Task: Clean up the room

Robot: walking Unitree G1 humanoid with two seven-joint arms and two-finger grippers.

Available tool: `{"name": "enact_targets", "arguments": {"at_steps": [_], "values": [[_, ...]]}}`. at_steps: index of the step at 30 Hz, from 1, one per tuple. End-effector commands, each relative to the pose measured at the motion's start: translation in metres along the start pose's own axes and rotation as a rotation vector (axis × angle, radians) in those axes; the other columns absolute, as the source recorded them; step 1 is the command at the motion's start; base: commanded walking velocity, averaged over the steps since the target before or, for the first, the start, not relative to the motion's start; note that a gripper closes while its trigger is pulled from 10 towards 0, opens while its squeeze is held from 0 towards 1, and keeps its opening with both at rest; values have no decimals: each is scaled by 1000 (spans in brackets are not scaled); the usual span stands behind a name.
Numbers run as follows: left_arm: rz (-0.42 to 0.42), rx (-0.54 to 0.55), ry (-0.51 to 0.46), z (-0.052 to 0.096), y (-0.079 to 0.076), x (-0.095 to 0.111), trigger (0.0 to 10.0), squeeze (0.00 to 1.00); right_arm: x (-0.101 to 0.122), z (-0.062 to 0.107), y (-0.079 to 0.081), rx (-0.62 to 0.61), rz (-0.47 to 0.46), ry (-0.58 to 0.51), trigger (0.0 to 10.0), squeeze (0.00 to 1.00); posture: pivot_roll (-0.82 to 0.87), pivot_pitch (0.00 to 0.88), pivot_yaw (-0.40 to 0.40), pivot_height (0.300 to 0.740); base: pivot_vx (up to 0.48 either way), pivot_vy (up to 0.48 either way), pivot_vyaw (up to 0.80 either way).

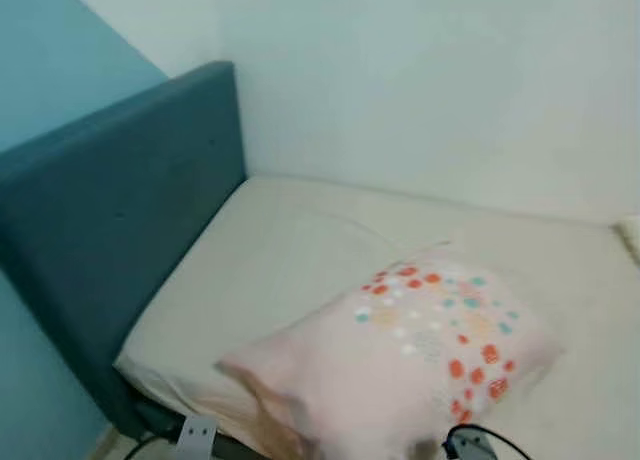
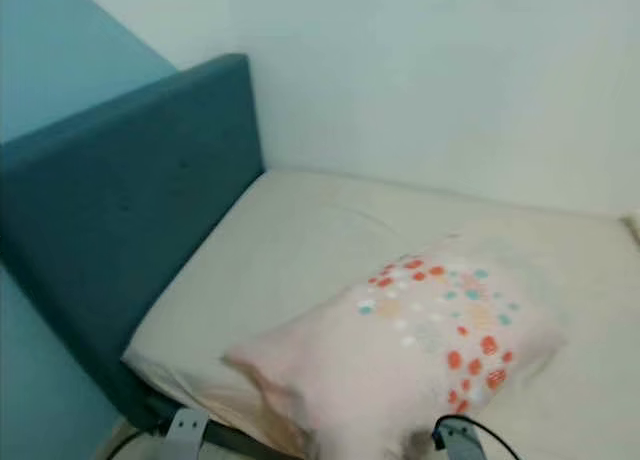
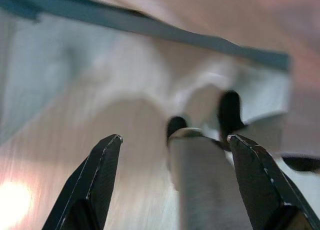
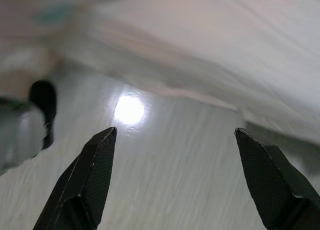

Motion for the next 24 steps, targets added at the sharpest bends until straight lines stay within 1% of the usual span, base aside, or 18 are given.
{"name": "enact_targets", "arguments": {"at_steps": [1,2,3,6,7,8,9,12,13,16,17,19,21,24], "values": [[1,6,5,0,2,0,10000,0,20,-1,-4,-14,-65,-70,10000,0,35,0,-47,740,0,0,0],[1,7,5,0,2,0,10000,0,25,-1,-5,-14,-76,-86,10000,0,35,0,-47,740,0,0,0],[1,7,5,0,2,0,10000,0,25,-1,-5,-14,-76,-86,10000,0,35,0,-47,740,0,0,0],[0,7,7,0,2,0,10000,0,52,0,-11,-33,-144,-173,10000,0,35,0,-47,740,0,0,0],[0,7,7,0,2,0,10000,0,52,0,-11,-33,-144,-173,10000,0,35,0,-47,740,0,0,0],[0,7,7,0,2,0,10000,0,70,1,-17,-47,-169,-227,10000,0,28,0,-47,740,0,0,0],[0,7,7,0,2,0,10000,0,70,1,-17,-47,-169,-227,10000,0,28,0,-47,740,0,0,0],[-1,6,6,0,2,0,10000,0,92,4,-25,-66,-207,-291,10000,0,28,0,-48,740,0,0,0],[-1,6,6,0,2,0,10000,0,92,4,-25,-66,-207,-291,10000,0,28,0,-48,740,0,0,0],[-1,5,5,0,1,1,10000,0,107,6,-30,-70,-220,-333,10000,0,27,0,-51,740,0,0,0],[-1,5,5,0,1,1,10000,0,107,6,-30,-70,-220,-333,10000,0,27,0,-51,740,0,0,0],[-2,2,7,0,0,1,10000,0,115,8,-32,-71,-222,-356,10000,0,26,0,-52,740,0,0,0],[-3,0,7,0,0,1,10000,0,118,8,-33,-71,-226,-364,10000,0,26,0,-52,740,0,0,0],[-16,-6,12,0,0,1,10000,0,120,9,-34,-70,-227,-370,10000,0,25,0,-54,740,0,-480,0]]}}
Point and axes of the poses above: a point about 5 cm out from each wrist's last joint towards the gripper, its own z axis pointing back from the gripper into the wrist, its own x axis along the axis of the wrist's last joint, y = z × x, the point moved 2 cm from there along -z, pointing out of the wrist towards the gripper
